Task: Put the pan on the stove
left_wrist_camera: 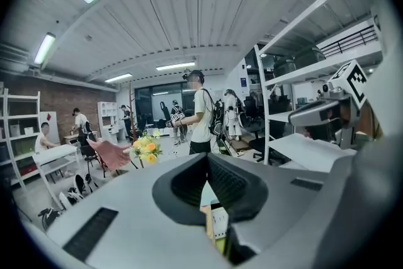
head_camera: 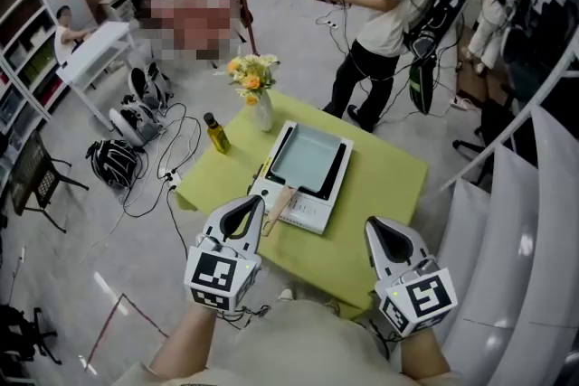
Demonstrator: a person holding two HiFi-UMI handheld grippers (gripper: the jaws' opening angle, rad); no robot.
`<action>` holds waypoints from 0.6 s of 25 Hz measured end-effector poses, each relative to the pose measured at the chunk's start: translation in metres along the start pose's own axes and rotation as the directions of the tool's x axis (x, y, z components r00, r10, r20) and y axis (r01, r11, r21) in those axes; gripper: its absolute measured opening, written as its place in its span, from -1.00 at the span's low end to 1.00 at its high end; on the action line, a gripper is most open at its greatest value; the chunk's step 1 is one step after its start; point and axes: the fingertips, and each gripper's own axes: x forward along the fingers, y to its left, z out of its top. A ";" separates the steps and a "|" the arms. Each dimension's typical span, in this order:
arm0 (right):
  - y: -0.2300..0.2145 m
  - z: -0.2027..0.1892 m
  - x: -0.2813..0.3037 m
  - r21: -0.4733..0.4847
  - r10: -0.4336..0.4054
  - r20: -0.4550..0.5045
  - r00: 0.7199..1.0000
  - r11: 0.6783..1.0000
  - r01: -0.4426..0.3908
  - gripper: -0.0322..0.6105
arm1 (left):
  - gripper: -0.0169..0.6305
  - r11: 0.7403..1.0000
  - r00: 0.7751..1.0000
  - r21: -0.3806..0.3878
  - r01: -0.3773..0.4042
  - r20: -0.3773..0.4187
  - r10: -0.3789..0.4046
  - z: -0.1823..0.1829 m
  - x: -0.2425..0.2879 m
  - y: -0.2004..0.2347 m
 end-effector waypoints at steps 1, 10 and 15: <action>0.000 0.000 0.000 0.002 0.001 0.003 1.000 1.000 -0.001 -0.88 | -0.93 1.000 1.000 0.005 -0.004 -0.003 0.004 0.000 -0.001 0.001; 0.009 0.001 0.008 -0.007 0.019 0.005 1.000 1.000 -0.019 -0.89 | -0.93 1.000 0.999 0.013 0.017 -0.035 -0.017 -0.008 -0.009 -0.001; 0.010 0.002 0.011 -0.012 0.017 0.016 1.000 1.000 -0.017 -0.88 | -0.93 0.998 0.999 0.051 0.022 -0.026 -0.021 -0.007 -0.009 -0.005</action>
